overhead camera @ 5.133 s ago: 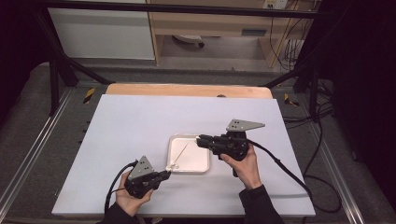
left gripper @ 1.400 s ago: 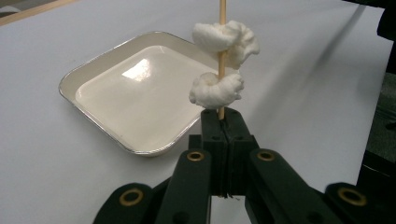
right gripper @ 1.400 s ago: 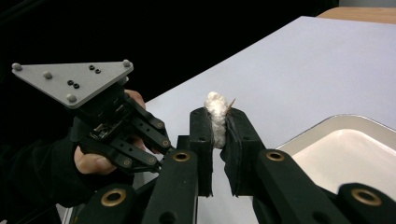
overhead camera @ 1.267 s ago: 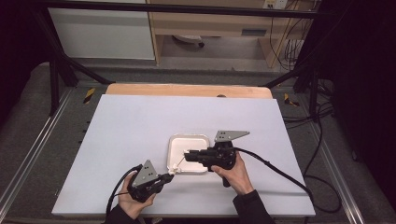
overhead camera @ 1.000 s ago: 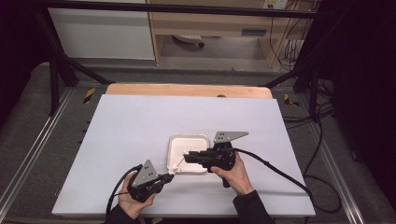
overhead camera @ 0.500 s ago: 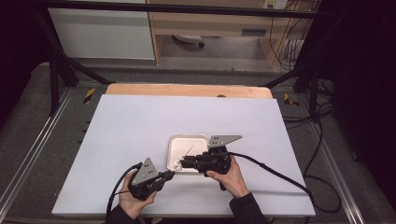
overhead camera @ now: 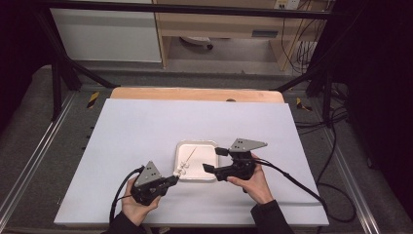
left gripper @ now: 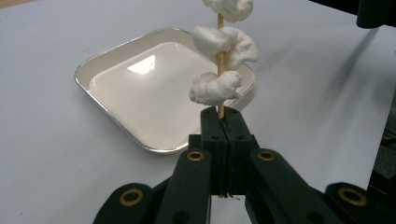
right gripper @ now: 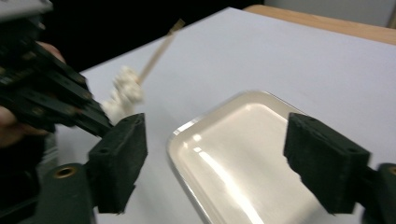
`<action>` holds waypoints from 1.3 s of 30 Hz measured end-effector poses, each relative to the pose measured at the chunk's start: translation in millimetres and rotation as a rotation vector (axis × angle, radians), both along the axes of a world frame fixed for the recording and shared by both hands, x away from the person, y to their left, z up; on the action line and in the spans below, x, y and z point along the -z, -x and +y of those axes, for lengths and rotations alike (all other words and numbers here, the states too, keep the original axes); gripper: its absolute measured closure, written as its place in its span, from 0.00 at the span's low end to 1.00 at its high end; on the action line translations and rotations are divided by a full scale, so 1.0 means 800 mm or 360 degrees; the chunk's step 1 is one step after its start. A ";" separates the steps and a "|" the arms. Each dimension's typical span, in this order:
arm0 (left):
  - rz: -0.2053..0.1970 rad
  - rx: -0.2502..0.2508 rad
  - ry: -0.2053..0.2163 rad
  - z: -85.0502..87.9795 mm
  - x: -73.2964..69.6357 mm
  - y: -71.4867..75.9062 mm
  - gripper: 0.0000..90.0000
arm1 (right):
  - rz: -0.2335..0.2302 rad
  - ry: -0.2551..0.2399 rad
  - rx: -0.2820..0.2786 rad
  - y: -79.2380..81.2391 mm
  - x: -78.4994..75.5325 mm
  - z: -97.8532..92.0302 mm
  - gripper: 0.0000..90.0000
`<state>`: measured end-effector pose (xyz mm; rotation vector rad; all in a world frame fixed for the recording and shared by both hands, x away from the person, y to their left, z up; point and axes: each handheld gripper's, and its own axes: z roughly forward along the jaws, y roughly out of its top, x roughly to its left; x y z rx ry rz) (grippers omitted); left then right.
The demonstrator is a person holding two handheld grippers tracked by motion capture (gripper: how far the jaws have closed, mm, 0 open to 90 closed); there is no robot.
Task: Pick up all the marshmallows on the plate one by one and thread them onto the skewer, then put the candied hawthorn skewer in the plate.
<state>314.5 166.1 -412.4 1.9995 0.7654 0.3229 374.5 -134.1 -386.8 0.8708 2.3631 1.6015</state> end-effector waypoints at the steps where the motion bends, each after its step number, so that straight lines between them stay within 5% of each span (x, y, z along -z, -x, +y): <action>1: 0.0004 -0.0004 0.0002 0.001 0.000 -0.001 0.99 | -0.0010 0.0020 0.0017 -0.001 0.003 -0.004 0.17; 9: 0.0064 -0.0027 0.0037 0.007 -0.003 -0.008 0.99 | 0.0022 0.0145 0.0165 0.000 0.023 -0.045 0.04; 19: 0.0132 -0.0057 -0.0031 0.007 -0.011 -0.028 0.99 | 0.0058 0.0271 0.0303 0.005 0.043 -0.089 0.01; 39: 0.0292 -0.0076 -0.0156 -0.032 -0.015 -0.079 0.98 | 0.0071 0.0338 0.0325 0.023 0.066 -0.134 0.01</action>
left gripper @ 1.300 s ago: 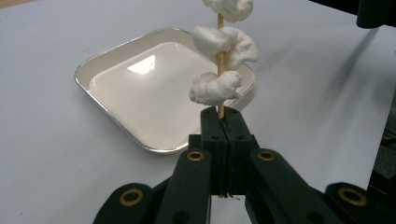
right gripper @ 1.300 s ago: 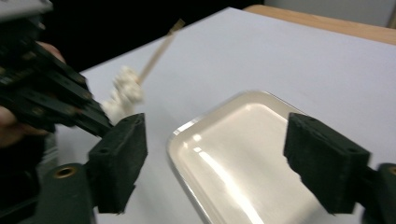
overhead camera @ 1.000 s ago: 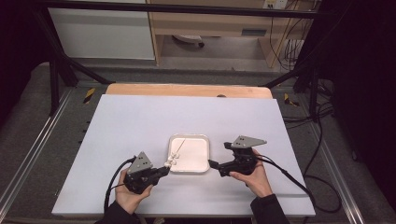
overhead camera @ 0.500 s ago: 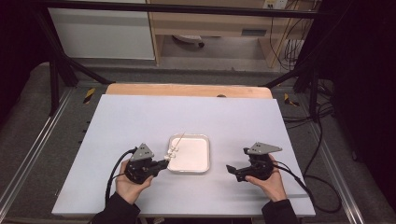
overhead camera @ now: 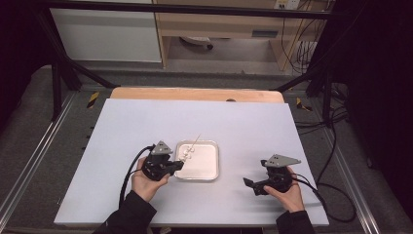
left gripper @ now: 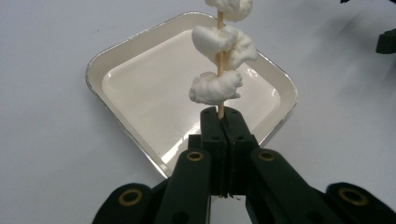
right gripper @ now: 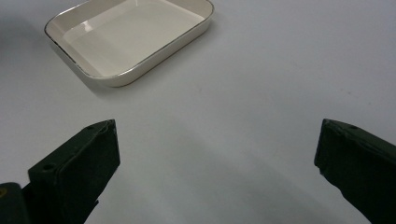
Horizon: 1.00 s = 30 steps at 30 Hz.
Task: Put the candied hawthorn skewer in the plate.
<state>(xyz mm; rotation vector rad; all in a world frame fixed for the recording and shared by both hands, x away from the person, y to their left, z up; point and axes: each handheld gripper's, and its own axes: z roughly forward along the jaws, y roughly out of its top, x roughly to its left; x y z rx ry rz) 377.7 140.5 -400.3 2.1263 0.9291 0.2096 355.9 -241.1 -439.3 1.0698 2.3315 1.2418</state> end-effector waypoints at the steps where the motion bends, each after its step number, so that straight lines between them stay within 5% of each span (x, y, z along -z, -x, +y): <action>1: 0.0011 0.0001 -0.0018 -0.003 0.001 -0.003 0.98 | 0.0000 -0.0004 0.0004 0.001 0.001 -0.002 0.01; 19: 0.0133 -0.0009 -0.0313 -0.042 0.030 -0.034 0.98 | -0.0008 0.0018 0.0030 0.010 0.005 -0.023 0.01; 30: 0.0146 0.0009 -0.0373 -0.043 0.034 -0.032 0.98 | 0.0000 0.0026 0.0031 0.010 0.006 -0.024 0.01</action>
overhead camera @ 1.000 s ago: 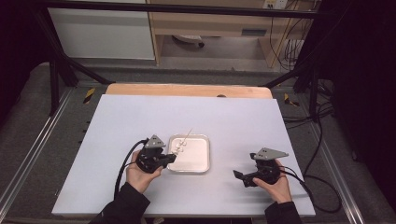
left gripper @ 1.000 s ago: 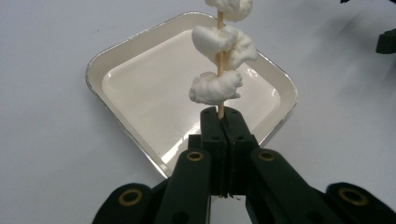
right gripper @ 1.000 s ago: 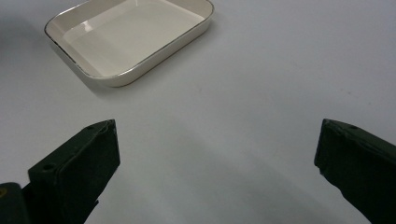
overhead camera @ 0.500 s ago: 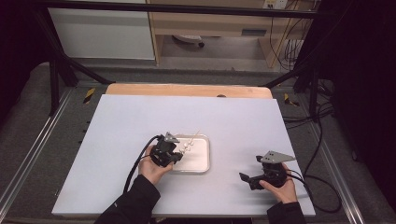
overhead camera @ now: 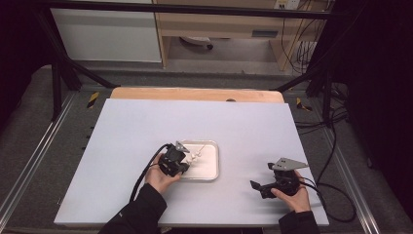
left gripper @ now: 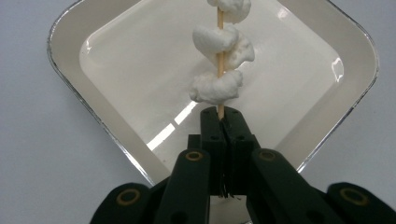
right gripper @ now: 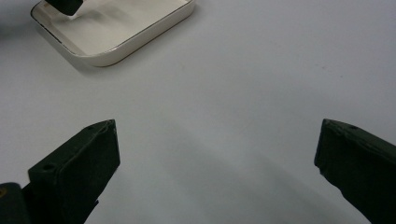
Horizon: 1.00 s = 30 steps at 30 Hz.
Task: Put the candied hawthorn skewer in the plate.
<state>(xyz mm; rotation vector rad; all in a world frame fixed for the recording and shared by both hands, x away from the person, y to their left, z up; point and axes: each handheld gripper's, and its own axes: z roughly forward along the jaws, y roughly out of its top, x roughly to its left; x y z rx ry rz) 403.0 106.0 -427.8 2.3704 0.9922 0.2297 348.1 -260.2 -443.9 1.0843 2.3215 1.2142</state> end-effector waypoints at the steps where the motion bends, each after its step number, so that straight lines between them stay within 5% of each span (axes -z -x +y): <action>1: -0.0002 -0.0003 -0.0002 0.000 0.001 0.000 0.98 | 0.0000 -0.0001 -0.0002 0.000 0.000 0.000 0.01; 14: -0.0034 0.0009 -0.0003 0.001 -0.001 0.001 0.89 | 0.0001 0.0007 -0.0007 0.000 0.001 0.001 0.01; 21: -0.0116 0.0005 0.0034 0.012 -0.016 0.007 0.71 | 0.0000 -0.0003 -0.0001 0.000 0.000 0.001 0.01; 25: -0.0185 0.0026 0.0061 0.020 -0.022 0.011 0.51 | 0.0004 -0.0005 0.0000 0.001 0.000 0.000 0.01; 30: -0.0197 0.0046 0.0100 0.036 -0.025 0.018 0.36 | 0.0000 -0.0002 0.0002 0.000 -0.001 -0.001 0.01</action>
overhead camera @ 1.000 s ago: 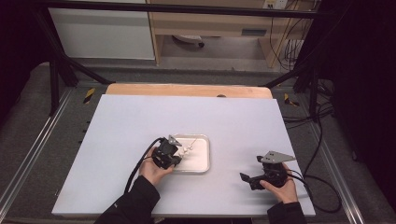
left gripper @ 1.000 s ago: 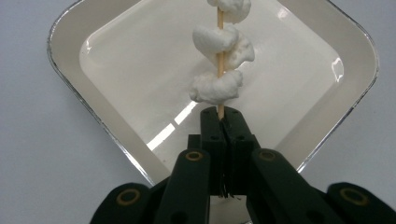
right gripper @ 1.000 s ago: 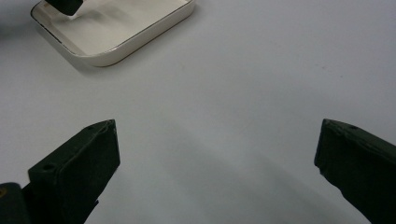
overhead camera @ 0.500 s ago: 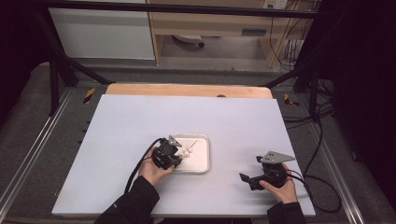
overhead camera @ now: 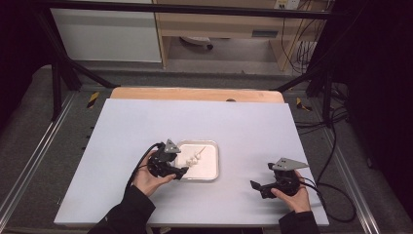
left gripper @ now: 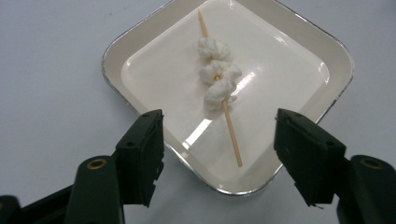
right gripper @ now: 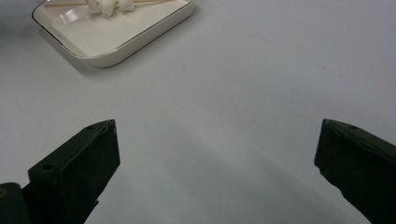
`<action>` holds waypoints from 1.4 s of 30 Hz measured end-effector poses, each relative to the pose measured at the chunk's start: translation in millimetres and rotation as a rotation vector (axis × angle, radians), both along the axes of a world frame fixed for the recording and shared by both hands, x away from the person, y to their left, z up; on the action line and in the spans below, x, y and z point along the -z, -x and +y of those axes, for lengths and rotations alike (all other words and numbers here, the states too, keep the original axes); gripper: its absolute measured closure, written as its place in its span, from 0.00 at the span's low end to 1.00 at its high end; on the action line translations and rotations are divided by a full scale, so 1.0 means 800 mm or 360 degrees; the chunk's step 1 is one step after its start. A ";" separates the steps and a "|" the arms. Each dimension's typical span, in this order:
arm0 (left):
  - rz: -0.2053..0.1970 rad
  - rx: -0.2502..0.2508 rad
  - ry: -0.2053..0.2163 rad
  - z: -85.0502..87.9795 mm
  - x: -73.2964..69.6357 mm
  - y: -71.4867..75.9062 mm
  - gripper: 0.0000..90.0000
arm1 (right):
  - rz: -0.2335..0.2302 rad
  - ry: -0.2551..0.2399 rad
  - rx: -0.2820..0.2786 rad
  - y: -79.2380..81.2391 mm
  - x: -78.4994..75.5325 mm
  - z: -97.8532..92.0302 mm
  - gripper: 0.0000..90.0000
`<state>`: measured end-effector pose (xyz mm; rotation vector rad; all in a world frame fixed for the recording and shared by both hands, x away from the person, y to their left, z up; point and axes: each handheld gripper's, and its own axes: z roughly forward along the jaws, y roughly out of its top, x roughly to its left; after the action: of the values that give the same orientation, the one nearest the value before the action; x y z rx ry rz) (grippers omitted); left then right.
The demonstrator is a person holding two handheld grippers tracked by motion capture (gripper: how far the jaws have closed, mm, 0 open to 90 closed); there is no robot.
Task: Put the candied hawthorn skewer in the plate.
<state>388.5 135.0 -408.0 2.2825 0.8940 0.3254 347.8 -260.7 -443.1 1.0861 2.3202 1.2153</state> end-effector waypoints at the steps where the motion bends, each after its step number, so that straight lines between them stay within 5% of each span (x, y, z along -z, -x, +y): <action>1: -0.0005 0.0003 0.0008 0.004 -0.001 0.002 0.34 | 0.0004 -0.0007 0.0005 0.000 0.000 0.000 0.01; 15: -0.0052 -0.0091 0.0105 0.070 0.004 0.025 0.13 | 0.0011 -0.0004 0.0011 0.000 0.000 0.000 0.01; 22: -0.0115 -0.0133 0.0210 0.113 0.023 0.038 0.10 | 0.0033 -0.0017 0.0020 0.001 -0.001 -0.001 0.01; 28: -0.0091 -0.0207 0.0277 0.144 0.036 0.050 0.09 | 0.0040 -0.0026 0.0021 0.000 0.002 -0.002 0.01; 42: -0.0121 -0.0220 0.0263 0.160 0.049 0.054 0.09 | 0.0057 -0.0021 0.0014 0.001 0.006 -0.004 0.01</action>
<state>345.0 263.3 -446.8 2.0492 1.0040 0.3818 347.2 -263.7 -447.7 1.1304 2.3346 1.2192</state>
